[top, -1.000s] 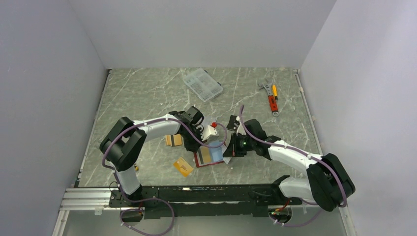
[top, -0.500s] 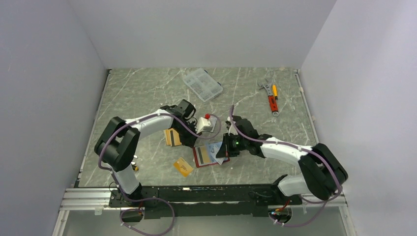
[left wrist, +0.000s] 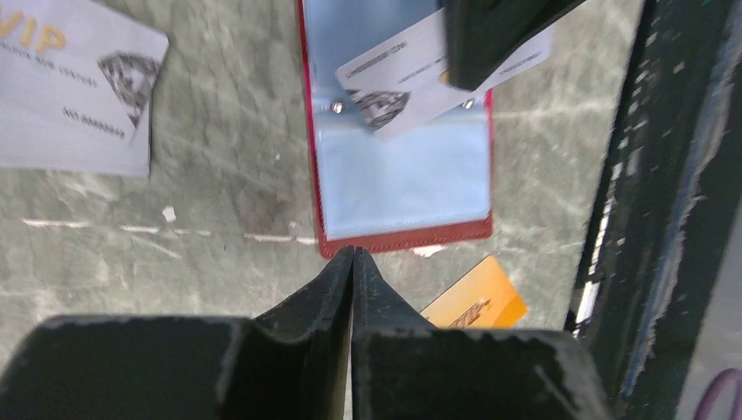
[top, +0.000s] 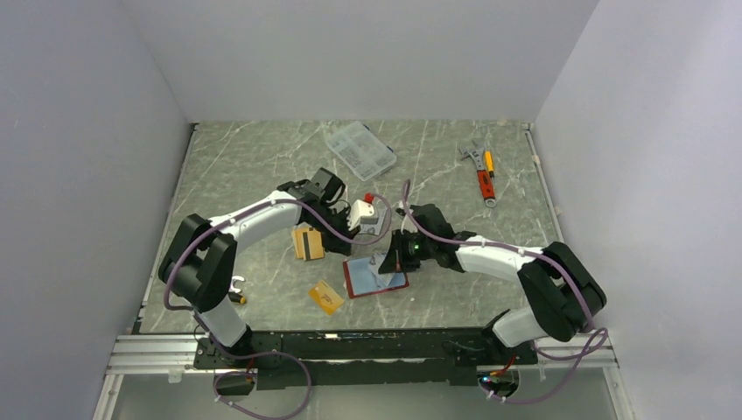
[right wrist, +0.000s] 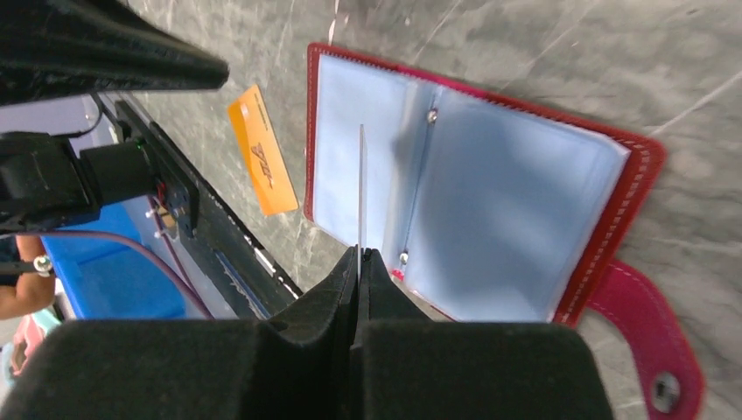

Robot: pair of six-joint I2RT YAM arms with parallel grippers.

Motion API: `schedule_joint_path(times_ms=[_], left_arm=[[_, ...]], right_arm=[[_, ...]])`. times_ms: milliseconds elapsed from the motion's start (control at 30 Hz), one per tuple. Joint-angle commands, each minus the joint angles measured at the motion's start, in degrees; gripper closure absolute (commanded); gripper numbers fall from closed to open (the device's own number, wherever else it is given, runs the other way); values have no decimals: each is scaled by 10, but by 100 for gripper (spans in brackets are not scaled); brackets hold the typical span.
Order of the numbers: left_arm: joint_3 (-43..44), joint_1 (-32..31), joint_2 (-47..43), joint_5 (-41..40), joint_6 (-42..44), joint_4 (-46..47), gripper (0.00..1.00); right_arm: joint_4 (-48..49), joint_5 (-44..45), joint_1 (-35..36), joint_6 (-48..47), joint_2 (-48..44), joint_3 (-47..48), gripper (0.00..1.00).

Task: Put the credit cards into the card holder

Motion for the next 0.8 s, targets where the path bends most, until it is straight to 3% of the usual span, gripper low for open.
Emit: schedule_joint_path(times_ms=[0,167,300,500,767], left_arm=[[45,27,8,120,-65,25,86],[31,97,16,295,-228,112,65],[-45,116,-2,369,-402,283,63],[-147,123,-19,417,-676,614,60],[-207,152,-4,445,-884,910,58]], right_arm=[[11,-19,-24,-20,-41,16,100],[58,-13,-37,-4,-92,-10,100],[124,0,-38,28,-137,-22,100],[189,-50,-37,58,-118,4,100],[255,-103,-37,89,-97,8,100]])
